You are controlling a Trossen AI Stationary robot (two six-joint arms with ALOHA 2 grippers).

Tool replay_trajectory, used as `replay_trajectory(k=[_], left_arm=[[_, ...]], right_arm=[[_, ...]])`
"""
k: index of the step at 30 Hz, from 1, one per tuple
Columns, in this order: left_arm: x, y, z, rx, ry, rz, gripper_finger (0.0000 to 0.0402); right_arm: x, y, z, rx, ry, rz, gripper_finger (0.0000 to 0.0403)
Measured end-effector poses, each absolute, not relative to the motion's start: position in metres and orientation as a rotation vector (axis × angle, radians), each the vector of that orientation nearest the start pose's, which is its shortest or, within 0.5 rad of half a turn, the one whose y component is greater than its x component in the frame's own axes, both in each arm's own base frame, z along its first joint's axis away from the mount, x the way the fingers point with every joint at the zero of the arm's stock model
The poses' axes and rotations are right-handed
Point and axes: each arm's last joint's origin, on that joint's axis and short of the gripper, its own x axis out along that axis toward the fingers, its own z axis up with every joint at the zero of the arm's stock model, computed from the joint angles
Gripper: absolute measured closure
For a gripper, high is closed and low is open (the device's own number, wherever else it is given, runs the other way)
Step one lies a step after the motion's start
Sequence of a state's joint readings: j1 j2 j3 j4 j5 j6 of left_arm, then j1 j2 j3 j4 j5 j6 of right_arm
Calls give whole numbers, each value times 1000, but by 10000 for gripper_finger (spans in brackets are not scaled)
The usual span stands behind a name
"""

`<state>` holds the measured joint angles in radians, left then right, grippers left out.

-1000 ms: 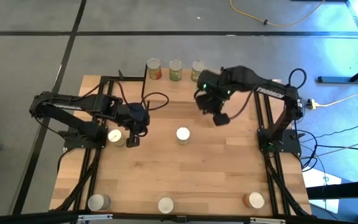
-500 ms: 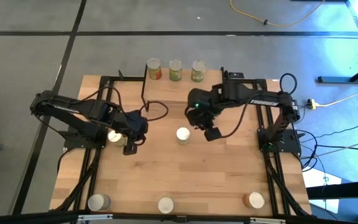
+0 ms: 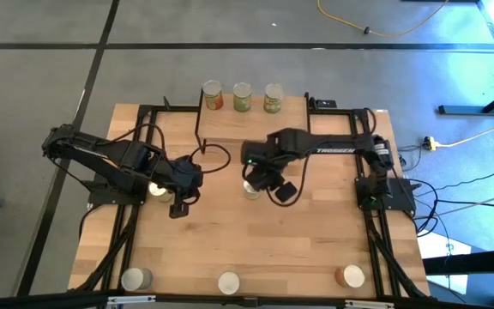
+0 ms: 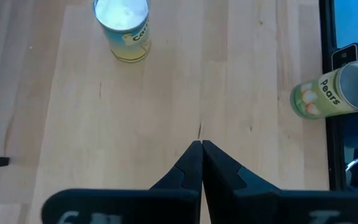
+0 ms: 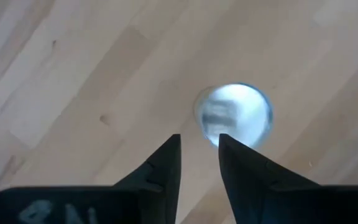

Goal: Pick and place cans onto a shelf
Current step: Put the canned carrots on the shelf

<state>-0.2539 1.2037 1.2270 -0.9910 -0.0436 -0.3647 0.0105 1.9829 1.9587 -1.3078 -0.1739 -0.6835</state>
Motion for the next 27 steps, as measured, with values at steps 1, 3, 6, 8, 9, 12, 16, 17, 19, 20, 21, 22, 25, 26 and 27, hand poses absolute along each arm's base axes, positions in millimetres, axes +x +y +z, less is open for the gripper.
replay_trajectory(k=[1, 3, 6, 8, 9, 12, 16, 17, 19, 20, 21, 22, 25, 26, 27], left_arm=[[217, -55, 336, -190, 980, -14, 401], [217, -55, 336, -188, 980, -10, 401], [215, -54, 337, -189, 975, -10, 401], [214, -54, 337, -188, 979, -9, 401], [214, -54, 337, -187, 986, -8, 401], [213, -54, 336, -184, 1000, -5, 401], [212, -54, 335, -181, 1009, -3, 401], [212, -54, 335, -180, 1013, -2, 401], [211, -53, 335, -179, 1020, 0, 401], [211, -53, 335, -179, 1021, 0, 401], [211, -53, 335, -178, 1022, 0, 401], [211, -53, 335, -178, 1022, 1, 401], [211, -53, 335, -171, 1018, 13, 401], [211, -53, 335, -169, 1018, 16, 401], [211, -53, 335, -169, 1017, 17, 401]], right_arm=[[397, 10, 302, -475, 1220, 609, 293], [401, 10, 296, -507, 1226, 614, 293], [406, 8, 287, -586, 1250, 612, 293], [409, 8, 279, -615, 1275, 620, 293], [411, 8, 275, -614, 1284, 627, 293], [415, 9, 267, -611, 1304, 638, 293], [419, 11, 255, -626, 1324, 669, 293], [419, 12, 254, -629, 1328, 675, 293], [420, 13, 251, -642, 1334, 695, 292], [420, 13, 249, -645, 1342, 704, 293], [421, 13, 247, -645, 1345, 707, 293], [421, 13, 246, -645, 1347, 708, 292], [423, 13, 241, -643, 1358, 714, 292], [424, 13, 239, -642, 1363, 717, 292], [425, 13, 236, -641, 1369, 720, 293]])
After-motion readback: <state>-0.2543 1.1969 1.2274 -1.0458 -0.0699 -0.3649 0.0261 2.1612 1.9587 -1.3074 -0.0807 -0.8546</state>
